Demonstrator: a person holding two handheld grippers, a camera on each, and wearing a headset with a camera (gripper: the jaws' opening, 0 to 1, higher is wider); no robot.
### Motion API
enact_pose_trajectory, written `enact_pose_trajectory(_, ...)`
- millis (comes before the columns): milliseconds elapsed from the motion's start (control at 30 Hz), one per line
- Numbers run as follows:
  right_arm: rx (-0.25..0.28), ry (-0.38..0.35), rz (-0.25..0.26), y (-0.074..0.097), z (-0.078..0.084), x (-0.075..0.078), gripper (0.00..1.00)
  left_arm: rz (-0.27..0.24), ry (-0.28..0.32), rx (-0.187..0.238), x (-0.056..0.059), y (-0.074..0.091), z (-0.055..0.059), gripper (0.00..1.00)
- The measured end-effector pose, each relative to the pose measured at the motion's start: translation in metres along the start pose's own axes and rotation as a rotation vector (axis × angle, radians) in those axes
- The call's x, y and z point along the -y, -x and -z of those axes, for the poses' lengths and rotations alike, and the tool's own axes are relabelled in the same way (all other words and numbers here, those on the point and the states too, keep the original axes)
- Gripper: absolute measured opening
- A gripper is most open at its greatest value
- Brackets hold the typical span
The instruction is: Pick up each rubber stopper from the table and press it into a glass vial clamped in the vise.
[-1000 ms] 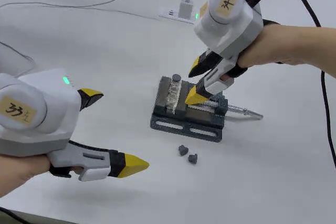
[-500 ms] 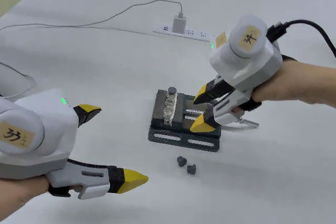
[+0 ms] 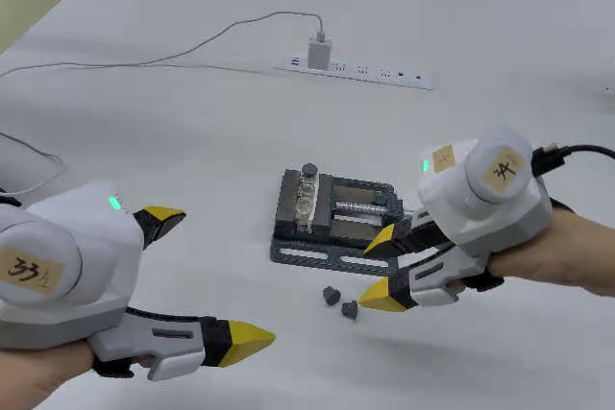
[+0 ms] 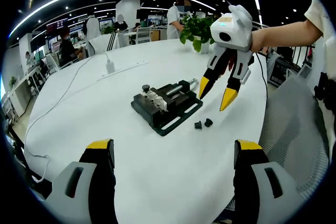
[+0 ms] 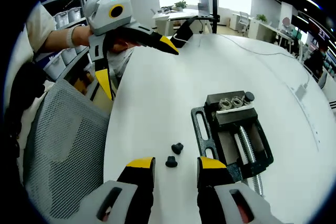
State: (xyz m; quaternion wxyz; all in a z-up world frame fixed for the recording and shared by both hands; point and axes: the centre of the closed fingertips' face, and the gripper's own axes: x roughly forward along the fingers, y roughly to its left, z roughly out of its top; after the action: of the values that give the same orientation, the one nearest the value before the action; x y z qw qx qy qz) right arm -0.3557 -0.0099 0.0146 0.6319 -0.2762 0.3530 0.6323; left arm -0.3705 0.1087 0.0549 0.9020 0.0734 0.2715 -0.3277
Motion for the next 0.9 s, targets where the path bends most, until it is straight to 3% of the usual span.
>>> enact_pose_trajectory(233,0.056,0.038,0.028,-0.009,0.007,-0.007,0.21,-0.001,0.003,0.002,0.004,0.001,0.001,0.94)
enact_pose_trajectory(600,0.050,0.117,0.081,-0.020,0.017,-0.004,0.13,0.003,-0.002,0.000,0.009,0.001,0.002,0.93)
enact_pose_trajectory(900,0.065,0.094,0.084,-0.022,0.019,-0.003,0.13,0.001,-0.001,0.001,0.010,0.002,0.000,0.93)
